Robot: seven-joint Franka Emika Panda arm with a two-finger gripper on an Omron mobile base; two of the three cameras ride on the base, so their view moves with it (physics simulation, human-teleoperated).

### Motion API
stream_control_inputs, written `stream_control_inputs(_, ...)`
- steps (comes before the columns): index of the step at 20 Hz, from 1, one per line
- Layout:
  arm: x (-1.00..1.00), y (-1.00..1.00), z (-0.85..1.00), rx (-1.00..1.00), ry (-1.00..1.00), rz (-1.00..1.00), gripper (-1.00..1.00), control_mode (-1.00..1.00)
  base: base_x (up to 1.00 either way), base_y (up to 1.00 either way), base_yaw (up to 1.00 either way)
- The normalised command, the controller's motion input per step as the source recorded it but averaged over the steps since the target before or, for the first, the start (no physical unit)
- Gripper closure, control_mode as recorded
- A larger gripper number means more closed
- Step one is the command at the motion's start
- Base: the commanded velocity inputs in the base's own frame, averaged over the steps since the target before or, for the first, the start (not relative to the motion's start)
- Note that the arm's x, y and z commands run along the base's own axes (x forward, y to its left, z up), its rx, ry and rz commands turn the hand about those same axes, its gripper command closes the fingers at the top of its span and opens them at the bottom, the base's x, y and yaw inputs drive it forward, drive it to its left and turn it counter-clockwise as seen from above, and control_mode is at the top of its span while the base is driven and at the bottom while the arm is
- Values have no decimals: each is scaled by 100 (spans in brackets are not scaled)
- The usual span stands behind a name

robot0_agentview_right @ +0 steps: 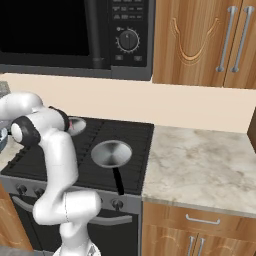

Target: Place one of the steaks on the plate and the other in the bowl. Then place the bowl in the fridge.

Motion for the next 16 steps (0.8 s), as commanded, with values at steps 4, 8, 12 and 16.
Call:
stream_control_inputs(4,6,1,-15,-2,-3,-3,-100,-100,0,0,0)
stream_control_inputs(8,-9,-34,50,9,-34,0,-100,-100,0,0,0)
stream_control_inputs(12,-6,-97,-17,32,-49,0,-100,-100,0,0,0)
stream_control_inputs(16,0,-100,-25,45,-45,0,-100,-100,0,0,0)
